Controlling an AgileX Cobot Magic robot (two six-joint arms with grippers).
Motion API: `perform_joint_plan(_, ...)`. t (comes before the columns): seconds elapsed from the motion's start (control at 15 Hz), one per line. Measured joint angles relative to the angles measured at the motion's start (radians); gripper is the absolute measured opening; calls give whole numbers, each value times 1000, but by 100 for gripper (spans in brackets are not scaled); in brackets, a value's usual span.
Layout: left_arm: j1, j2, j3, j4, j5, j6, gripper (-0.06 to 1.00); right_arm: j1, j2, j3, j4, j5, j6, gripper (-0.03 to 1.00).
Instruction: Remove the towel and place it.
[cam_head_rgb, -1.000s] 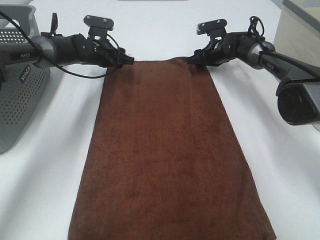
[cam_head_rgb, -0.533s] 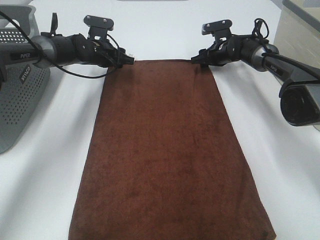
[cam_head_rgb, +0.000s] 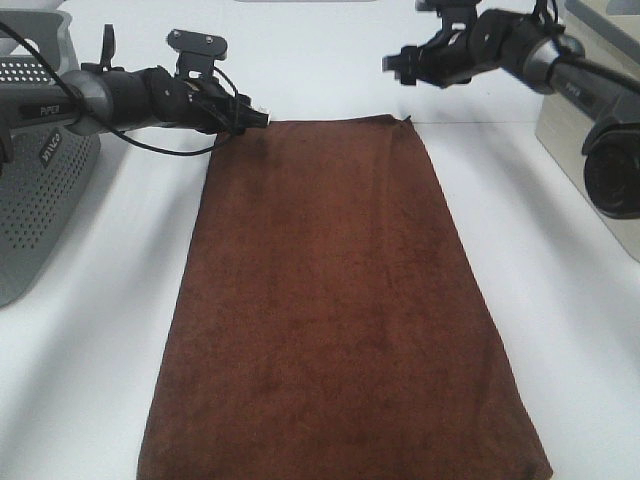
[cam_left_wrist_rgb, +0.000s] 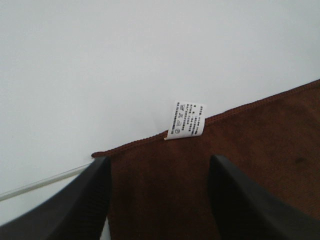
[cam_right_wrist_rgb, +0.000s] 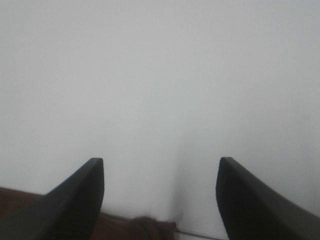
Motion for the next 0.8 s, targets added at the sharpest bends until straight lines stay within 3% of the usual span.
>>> perform_joint_plan(0.13,0,-39,0,0,69,0,53,0,-61,0,8,89,-5,63)
perform_joint_plan(0.27,0,-107,0,0,261,0,54,0,-127,0,9,336,-53,63)
perform_joint_plan(0.33,0,-148,0,1,384,-2,56,0,-136,0,9,397,-54,63)
perform_joint_plan(0.47,0,-212,0,12,531,-24,62,0,-202,0,9,602,-49,69)
perform_joint_plan(0.6,2,-299,0,69,664,-132,74,0,-280,0,5,723,-12,77)
perform_joint_plan(0.67,16,-391,0,160,734,-252,79,-5,-372,0,-30,781,27,79)
perform_joint_plan(0.8,80,-480,0,226,818,-329,79,-42,-437,0,-40,786,39,79)
